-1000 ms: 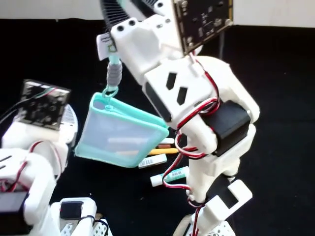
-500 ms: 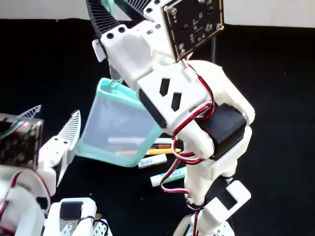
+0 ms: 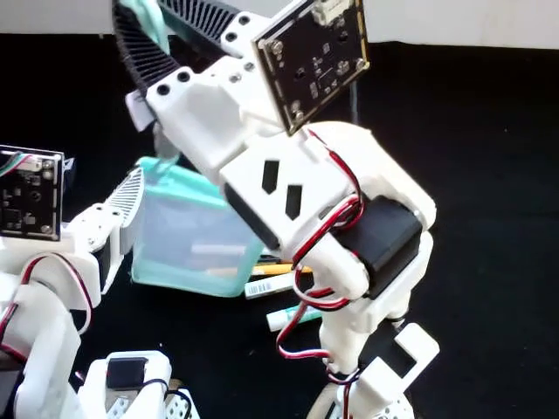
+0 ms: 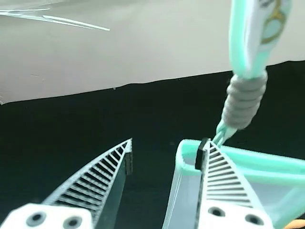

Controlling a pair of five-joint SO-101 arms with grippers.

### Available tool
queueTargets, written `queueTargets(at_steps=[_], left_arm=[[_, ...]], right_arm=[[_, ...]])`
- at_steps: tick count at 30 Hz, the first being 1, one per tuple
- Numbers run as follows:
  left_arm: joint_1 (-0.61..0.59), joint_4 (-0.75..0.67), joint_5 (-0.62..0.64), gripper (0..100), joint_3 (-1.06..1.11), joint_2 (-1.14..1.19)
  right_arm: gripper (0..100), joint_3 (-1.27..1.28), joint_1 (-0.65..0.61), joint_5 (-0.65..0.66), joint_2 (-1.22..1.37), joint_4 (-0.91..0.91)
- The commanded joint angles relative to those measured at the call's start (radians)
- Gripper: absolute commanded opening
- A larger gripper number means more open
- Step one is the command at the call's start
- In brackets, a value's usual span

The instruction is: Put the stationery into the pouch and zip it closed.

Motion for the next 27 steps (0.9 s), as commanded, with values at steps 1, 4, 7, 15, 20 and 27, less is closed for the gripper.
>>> queueTargets(at_steps=[1, 4, 7, 15, 20, 27], left_arm=[[-0.008, -0.021, 0.009, 25, -0.008, 0.019], [-0.013, -0.021, 0.008, 25, -0.004, 0.021], [-0.015, -0.018, 0.003, 25, 0.045, 0.019], [-0.015, -0.025, 0.003, 25, 0.125, 0.015], [-0.015, -0.110, 0.003, 25, 0.229, 0.019], [-0.015, -0.149, 0.002, 24, 0.312, 0.013]], right_arm=[[0.6, -0.007, -0.007, -0.009, -0.018, -0.008], [0.6, -0.005, -0.005, -0.009, -0.018, -0.008], [0.6, -0.007, -0.002, -0.009, -0.018, -0.008], [0.6, -0.004, -0.002, -0.009, -0.018, -0.007], [0.6, -0.007, -0.002, -0.009, -0.018, 0.001], [0.6, -0.007, -0.001, -0.009, -0.021, 0.001]])
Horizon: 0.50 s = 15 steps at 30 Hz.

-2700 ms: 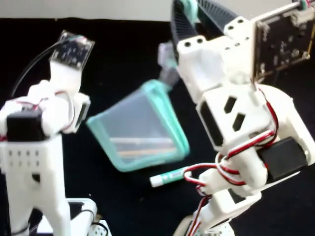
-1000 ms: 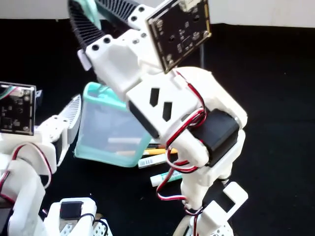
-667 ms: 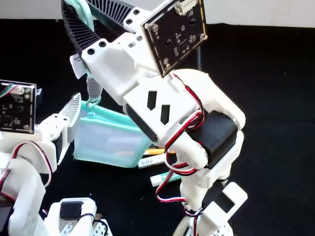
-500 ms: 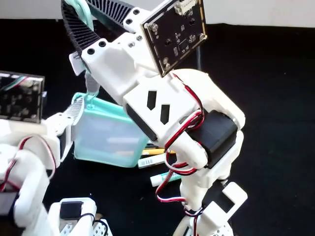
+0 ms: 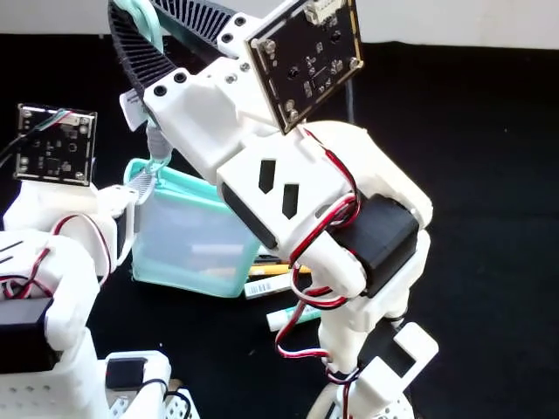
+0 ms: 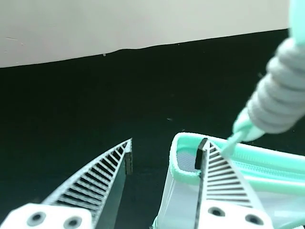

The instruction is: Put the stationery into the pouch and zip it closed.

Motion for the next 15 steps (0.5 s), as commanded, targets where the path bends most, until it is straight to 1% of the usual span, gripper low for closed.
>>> queueTargets(at_steps=[1, 3, 6, 8, 10, 11, 13, 15], left_arm=[[-0.012, -0.005, -0.003, 24, 0.013, 0.002], [-0.012, 0.037, -0.025, 24, 0.028, 0.001], [-0.012, 0.095, -0.100, 23, 0.061, 0.001], [-0.012, 0.121, -0.132, 15, 0.071, 0.001], [-0.012, 0.127, -0.172, 4, 0.074, 0.001], [-0.012, 0.127, -0.195, 0, 0.076, 0.001], [-0.012, 0.152, -0.218, 2, 0.074, 0.001], [-0.012, 0.163, -0.219, 1, 0.070, 0.001]], right_arm=[[0.6, -0.007, 0.001, -0.009, -0.021, 0.001], [0.6, -0.007, 0.001, -0.009, -0.021, 0.001], [0.6, -0.008, 0.001, -0.009, -0.022, 0.001], [0.6, -0.008, 0.001, -0.009, -0.022, 0.001], [0.6, -0.008, 0.001, -0.009, -0.022, 0.001], [0.6, -0.008, 0.001, -0.009, -0.022, 0.001], [0.6, -0.008, 0.001, -0.009, -0.022, 0.001], [0.6, -0.008, 0.002, -0.009, -0.022, 0.012]])
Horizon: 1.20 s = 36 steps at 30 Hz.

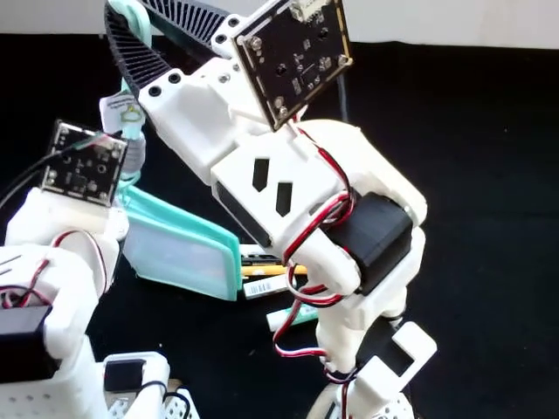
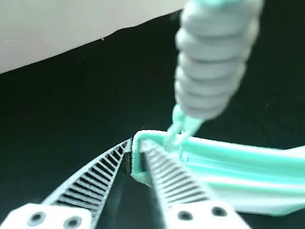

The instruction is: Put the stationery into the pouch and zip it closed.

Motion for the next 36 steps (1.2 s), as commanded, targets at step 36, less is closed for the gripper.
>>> queueTargets(at_steps=[36], left_arm=[[-0.162, -0.055, 0.031, 1, 0.027, 0.004]], right_arm=[[0.6, -0.001, 0.329, -0.011, -0.360, 0.591]])
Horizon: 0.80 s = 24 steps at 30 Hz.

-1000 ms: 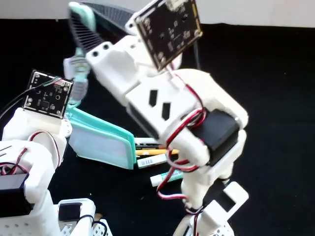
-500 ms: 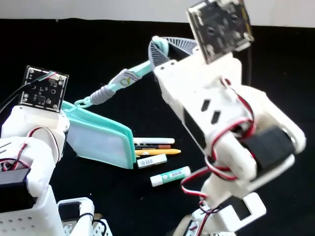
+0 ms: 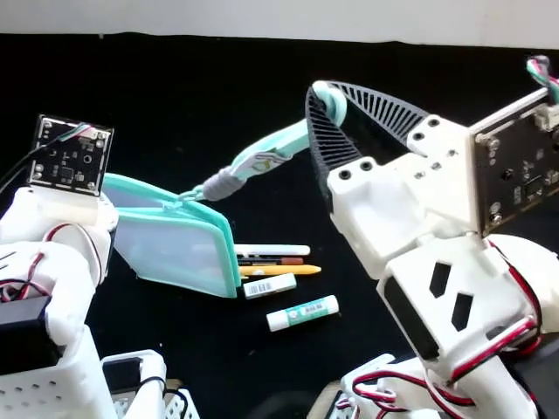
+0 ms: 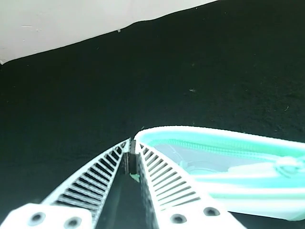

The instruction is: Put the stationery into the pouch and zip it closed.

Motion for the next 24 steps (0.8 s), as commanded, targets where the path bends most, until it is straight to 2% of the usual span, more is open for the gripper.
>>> queueTargets(at_steps=[1, 21, 24], left_arm=[[-0.013, -0.005, 0.012, 1, 0.008, 0.004], [-0.013, -0.002, 0.012, 1, 0.010, 0.004], [-0.013, -0.002, 0.012, 1, 0.010, 0.004]], right_arm=[[0.6, 0.001, 0.016, -0.011, -0.028, 0.007], [0.6, 0.001, 0.018, -0.009, -0.036, 0.015], [0.6, 0.001, 0.074, -0.008, -0.036, 0.015]])
